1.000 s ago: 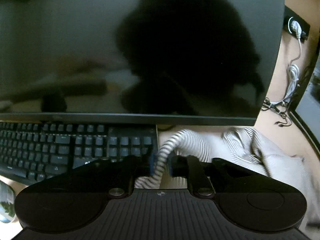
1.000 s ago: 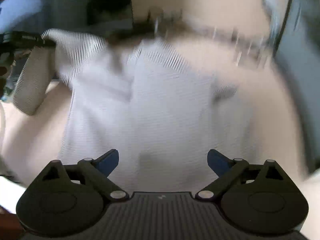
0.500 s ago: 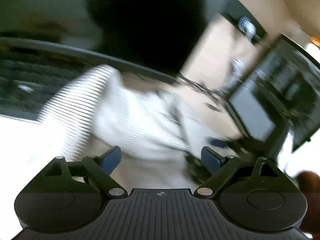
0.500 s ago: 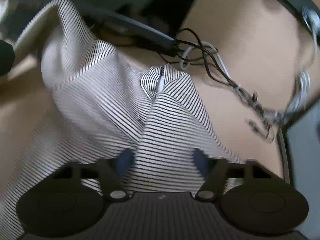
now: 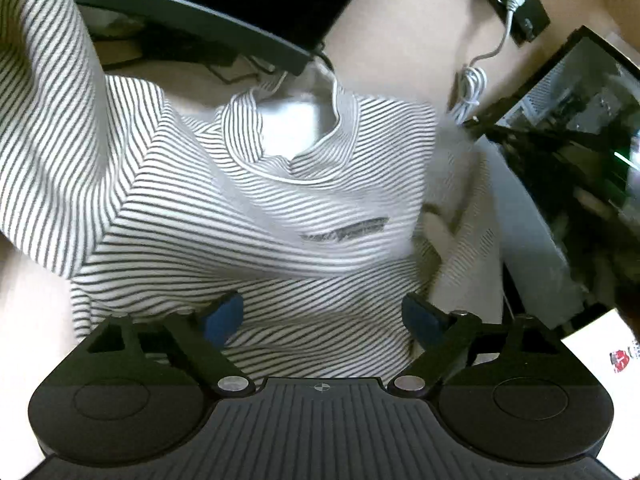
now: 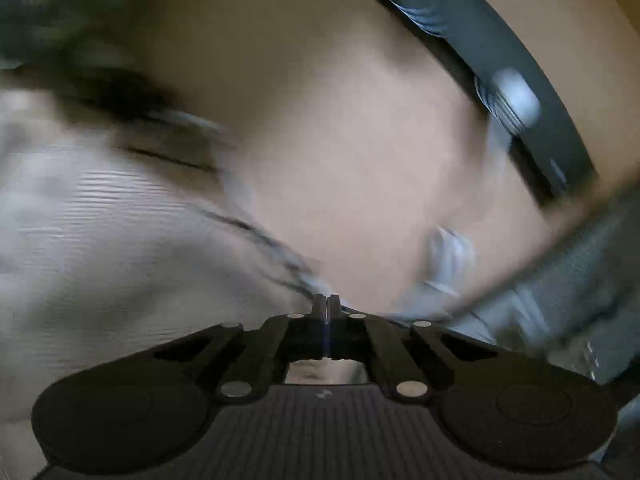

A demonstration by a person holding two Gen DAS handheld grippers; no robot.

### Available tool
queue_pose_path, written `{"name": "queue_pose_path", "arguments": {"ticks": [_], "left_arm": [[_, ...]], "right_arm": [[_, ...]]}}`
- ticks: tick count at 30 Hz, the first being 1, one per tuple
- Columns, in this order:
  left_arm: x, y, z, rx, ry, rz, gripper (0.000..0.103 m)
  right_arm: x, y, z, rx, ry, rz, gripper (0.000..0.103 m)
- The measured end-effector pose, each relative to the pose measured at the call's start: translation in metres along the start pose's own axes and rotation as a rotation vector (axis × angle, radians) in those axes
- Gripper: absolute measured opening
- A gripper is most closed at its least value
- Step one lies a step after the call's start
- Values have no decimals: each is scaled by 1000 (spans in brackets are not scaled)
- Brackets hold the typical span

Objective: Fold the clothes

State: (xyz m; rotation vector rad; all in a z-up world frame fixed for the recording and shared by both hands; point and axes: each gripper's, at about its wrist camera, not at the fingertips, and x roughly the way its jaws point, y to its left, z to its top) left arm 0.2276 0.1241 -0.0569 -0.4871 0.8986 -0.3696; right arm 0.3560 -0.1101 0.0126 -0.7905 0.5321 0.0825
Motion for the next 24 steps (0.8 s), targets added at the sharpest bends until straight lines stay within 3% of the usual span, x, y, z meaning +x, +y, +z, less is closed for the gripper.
{"name": "queue_pose_path", "arguments": {"ticks": [2, 3, 6, 7, 10, 15, 20, 24], "left_arm": [[-4, 3, -1, -15, -2, 12, 85], [-6, 5, -2, -21, -4, 15, 85], [-9, 8, -5, -30, -9, 16, 86], [-10, 8, -6, -33, -10, 14, 86], [-11, 5, -6, -32, -10, 21, 93], [-7, -9, -8, 9, -27, 61, 95], [-8, -16, -14, 20, -51, 86, 96], [-10, -15, -20, 3, -83, 82, 96]], "right_arm": [[49, -29, 0, 142, 85, -63, 0], [60, -39, 1, 214, 103, -50, 0], [46, -47, 4, 348, 23, 130, 1], [38, -43, 6, 358, -4, 231, 4], [27, -23, 15, 359, -34, 480, 30], [32, 8, 39, 516, -34, 819, 31], [26, 88, 53, 286, -62, 1002, 31], [23, 126, 41, 163, -74, 1005, 32]]}}
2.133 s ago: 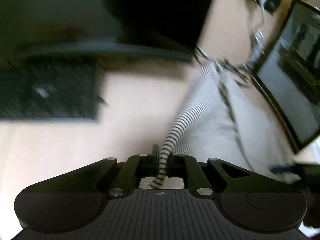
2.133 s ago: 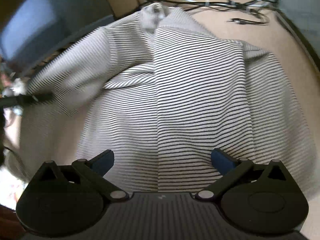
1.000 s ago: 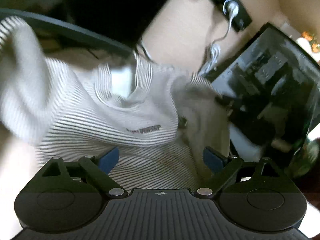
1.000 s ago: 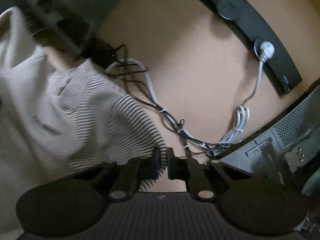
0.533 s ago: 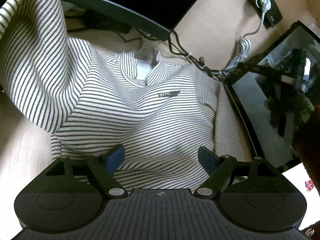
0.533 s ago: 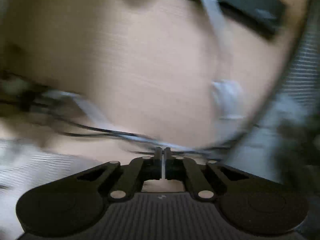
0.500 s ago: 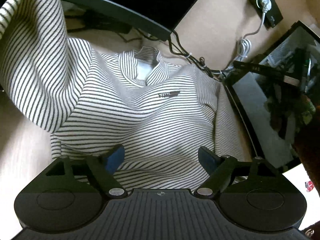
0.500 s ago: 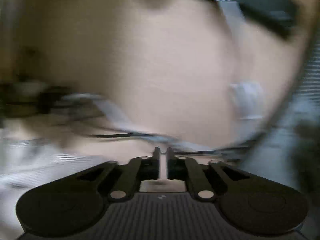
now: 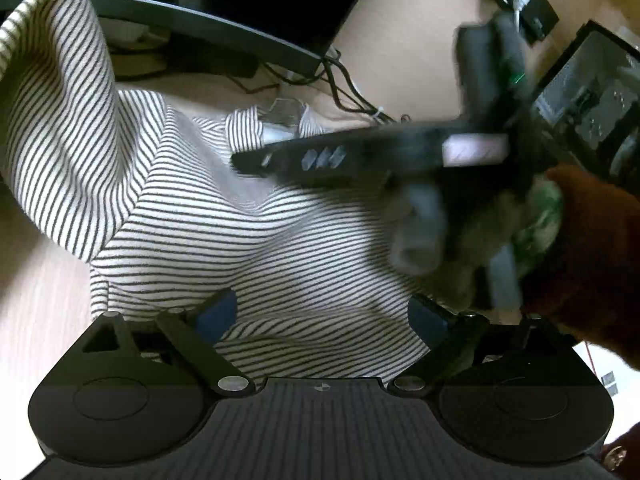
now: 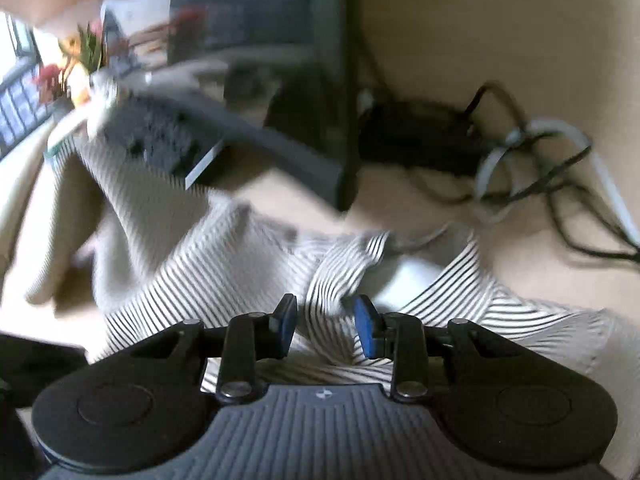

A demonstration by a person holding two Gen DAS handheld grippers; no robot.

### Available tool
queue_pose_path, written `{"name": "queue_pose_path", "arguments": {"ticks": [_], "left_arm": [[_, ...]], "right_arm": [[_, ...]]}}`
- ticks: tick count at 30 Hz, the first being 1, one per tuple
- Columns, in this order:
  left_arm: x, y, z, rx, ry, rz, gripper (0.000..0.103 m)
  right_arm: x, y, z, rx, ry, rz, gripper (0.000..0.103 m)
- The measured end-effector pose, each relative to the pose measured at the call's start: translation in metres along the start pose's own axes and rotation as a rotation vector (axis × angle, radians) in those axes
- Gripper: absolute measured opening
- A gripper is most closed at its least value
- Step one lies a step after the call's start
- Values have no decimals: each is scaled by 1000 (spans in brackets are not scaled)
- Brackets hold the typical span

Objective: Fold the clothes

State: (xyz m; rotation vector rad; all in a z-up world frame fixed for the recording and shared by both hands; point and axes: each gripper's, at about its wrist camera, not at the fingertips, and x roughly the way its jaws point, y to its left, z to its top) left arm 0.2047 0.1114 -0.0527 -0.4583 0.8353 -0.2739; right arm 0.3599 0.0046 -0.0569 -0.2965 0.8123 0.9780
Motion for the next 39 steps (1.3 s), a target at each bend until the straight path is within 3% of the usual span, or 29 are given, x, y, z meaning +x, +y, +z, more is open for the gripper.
{"name": "queue_pose_path", "arguments": {"ticks": [1, 2, 6, 9, 11, 15, 19, 20, 22, 28, 32, 36, 39], "left_arm": [[-1, 1, -1, -10, -8, -2, 96], [-1, 2, -2, -21, -17, -3, 96], [-2, 0, -6, -39, -33, 7, 96], [-5, -3, -9, -26, -30, 15, 96], [-6, -4, -11, -24, -26, 15, 96], [-8, -1, -11, -38, -16, 0, 97], [-2, 0, -4, -32, 17, -32, 103], [1, -2, -2, -19, 28, -39, 103], [8, -3, 1, 20, 56, -76, 103], [19, -14, 4, 220, 161, -170, 103], [23, -15, 8, 251, 182, -165, 103], [25, -22, 12, 250, 189, -112, 103], [16, -30, 1, 293, 188, -93, 103]], "right_arm": [[0, 3, 0, -27, -21, -11, 27], [-2, 8, 1, -56, -46, -30, 8], [-7, 27, 11, -179, -161, -142, 4], [-5, 28, 11, -233, -137, -141, 4], [-14, 27, 4, -270, -144, -140, 6], [-48, 15, -13, -234, -198, -276, 11], [-73, -20, -43, -103, -82, -402, 11], [-76, -28, -50, -85, -68, -444, 17], [-82, -43, -65, -47, -40, -530, 29], [-113, -40, -100, 97, 19, -660, 29], [-127, -19, -120, 179, 15, -699, 31], [-165, -14, -113, 260, -53, -661, 32], [-213, 16, -114, 268, -114, -644, 53]]}}
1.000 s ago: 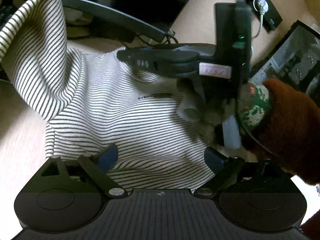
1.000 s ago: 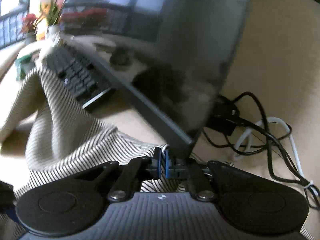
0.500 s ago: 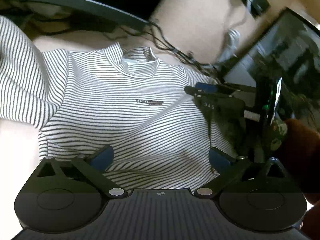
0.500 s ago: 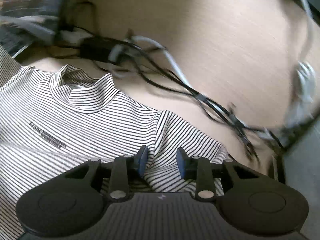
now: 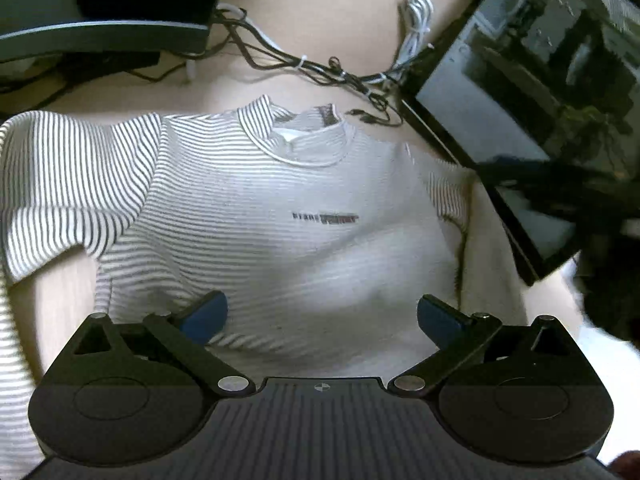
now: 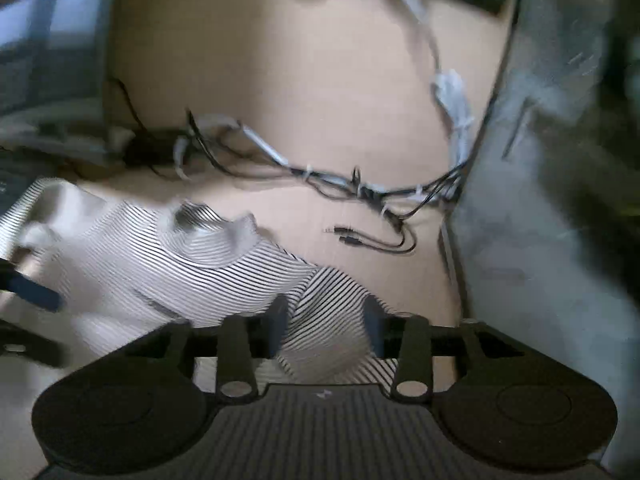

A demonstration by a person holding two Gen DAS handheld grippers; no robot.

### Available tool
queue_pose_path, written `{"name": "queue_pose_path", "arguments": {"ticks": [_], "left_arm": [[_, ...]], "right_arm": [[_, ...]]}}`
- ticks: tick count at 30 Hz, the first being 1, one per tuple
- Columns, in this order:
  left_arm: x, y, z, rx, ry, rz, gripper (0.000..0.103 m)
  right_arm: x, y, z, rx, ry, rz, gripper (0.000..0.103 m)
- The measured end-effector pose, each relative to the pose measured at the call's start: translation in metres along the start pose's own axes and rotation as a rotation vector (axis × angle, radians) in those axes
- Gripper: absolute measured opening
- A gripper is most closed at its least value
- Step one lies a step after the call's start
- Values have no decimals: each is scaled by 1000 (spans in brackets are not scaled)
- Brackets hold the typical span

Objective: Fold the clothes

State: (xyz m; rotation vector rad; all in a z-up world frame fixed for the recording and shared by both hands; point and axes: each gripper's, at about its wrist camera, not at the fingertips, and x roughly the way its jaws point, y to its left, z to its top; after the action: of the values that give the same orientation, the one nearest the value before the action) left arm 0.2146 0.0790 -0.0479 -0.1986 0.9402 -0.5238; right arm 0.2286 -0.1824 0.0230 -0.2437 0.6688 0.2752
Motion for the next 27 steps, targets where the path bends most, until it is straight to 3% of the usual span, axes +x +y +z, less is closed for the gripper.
{"name": "queue_pose_path", "arguments": {"ticks": [1, 3, 5, 7, 9, 10, 12, 15, 19, 23, 27], "left_arm": [[-4, -5, -3, 19, -2, 6, 103], [-15, -11, -12, 36, 1, 8, 103], [-22, -15, -18, 1, 27, -40, 103], [-25, -16, -30, -35, 62, -87, 103], [-29, -21, -38, 0, 59, -78, 103], [-31, -24, -42, 20, 57, -71, 103], [-36, -21, -45, -27, 67, -91, 103], [-43, -16, -51, -104, 75, -131, 103], [-53, -20, -65, -129, 74, -166, 103], [-65, -18, -70, -152, 36, -147, 103], [-103, -8, -60, -115, -102, -23, 103]], "right_arm": [[-15, 3, -7, 1, 15, 1, 58], [-37, 16, -34, 11, 77, 31, 59], [-52, 33, -63, 13, 141, 70, 60], [-56, 60, -85, -46, 168, 73, 60], [-50, 81, -97, -117, 184, 52, 59], [-45, 87, -102, -146, 194, 31, 53], [-49, 85, -100, -144, 188, 5, 8], [-66, 55, -73, -28, 140, -43, 9], [-108, -4, 5, 199, -72, -95, 9], [-144, -28, 88, 317, -303, -24, 9], [-136, 3, 140, 257, -355, 110, 9]]}}
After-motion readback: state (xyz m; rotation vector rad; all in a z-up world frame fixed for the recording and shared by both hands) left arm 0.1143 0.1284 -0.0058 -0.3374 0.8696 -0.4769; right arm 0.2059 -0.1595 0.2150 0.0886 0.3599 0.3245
